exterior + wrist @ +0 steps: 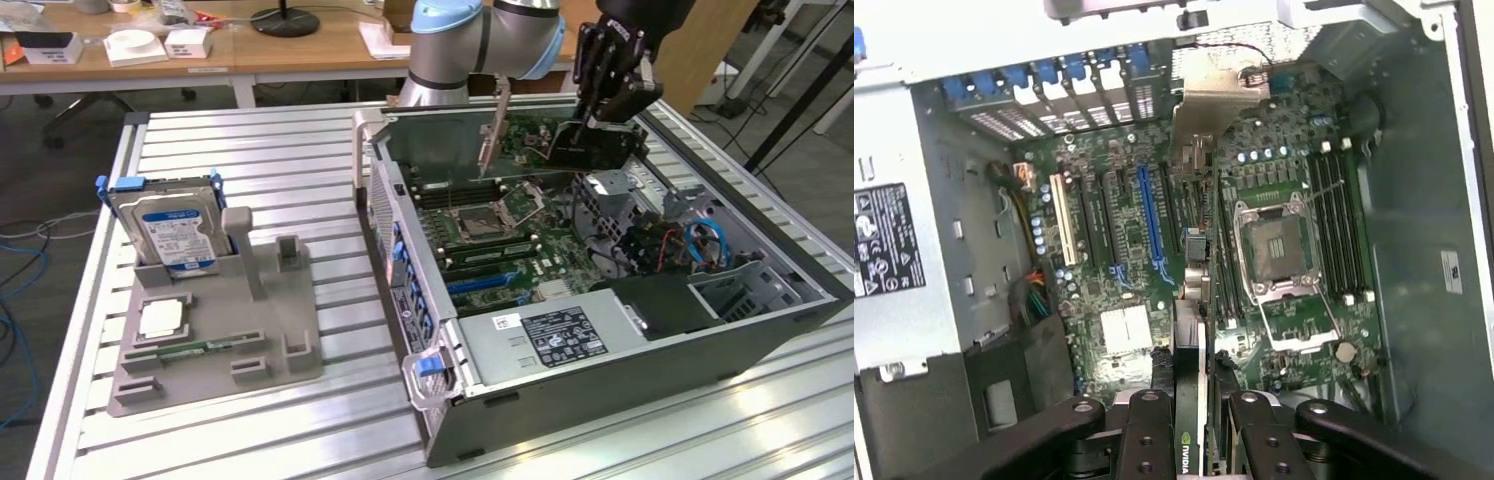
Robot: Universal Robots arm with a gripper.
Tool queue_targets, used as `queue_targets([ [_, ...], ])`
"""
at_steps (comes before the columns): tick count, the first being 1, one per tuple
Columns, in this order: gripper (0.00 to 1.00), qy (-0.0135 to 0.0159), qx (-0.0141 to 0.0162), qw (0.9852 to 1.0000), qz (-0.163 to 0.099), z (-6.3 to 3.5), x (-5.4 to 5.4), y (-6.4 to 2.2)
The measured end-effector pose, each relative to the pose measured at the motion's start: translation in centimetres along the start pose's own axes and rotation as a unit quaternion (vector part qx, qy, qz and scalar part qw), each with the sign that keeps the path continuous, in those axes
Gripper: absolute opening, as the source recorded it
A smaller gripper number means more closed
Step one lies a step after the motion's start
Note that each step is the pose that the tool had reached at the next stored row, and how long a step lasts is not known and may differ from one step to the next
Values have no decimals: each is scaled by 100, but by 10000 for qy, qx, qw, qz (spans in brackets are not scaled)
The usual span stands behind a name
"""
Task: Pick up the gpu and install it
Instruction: 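Insert the gpu into the slot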
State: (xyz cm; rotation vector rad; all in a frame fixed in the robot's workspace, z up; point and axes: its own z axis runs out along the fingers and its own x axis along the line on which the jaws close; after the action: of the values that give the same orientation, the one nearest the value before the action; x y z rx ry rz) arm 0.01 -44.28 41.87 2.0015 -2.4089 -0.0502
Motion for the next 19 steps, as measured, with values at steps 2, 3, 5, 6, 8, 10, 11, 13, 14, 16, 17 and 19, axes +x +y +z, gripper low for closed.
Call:
queue_targets([
  [2, 26, 3, -2, 9999, -118, 0, 0, 0],
  [3, 26, 6, -2, 9998, -179, 0, 0, 0],
  [5, 26, 9, -4, 9995, -308, 0, 0, 0],
  [6, 26, 11, -5, 9993, -370, 0, 0, 0],
  [8, 26, 15, -7, 9988, -492, 0, 0, 0],
  [10, 26, 19, -8, 9981, -615, 0, 0, 0],
  [11, 26, 21, -9, 9977, -675, 0, 0, 0],
  [13, 26, 23, -10, 9971, -765, 0, 0, 0],
  [14, 26, 24, -10, 9970, -772, 0, 0, 0],
  [16, 26, 24, -10, 9970, -772, 0, 0, 0],
  [17, 26, 24, -11, 9970, -772, 0, 0, 0],
  [19, 26, 24, -10, 9970, -772, 0, 0, 0],
])
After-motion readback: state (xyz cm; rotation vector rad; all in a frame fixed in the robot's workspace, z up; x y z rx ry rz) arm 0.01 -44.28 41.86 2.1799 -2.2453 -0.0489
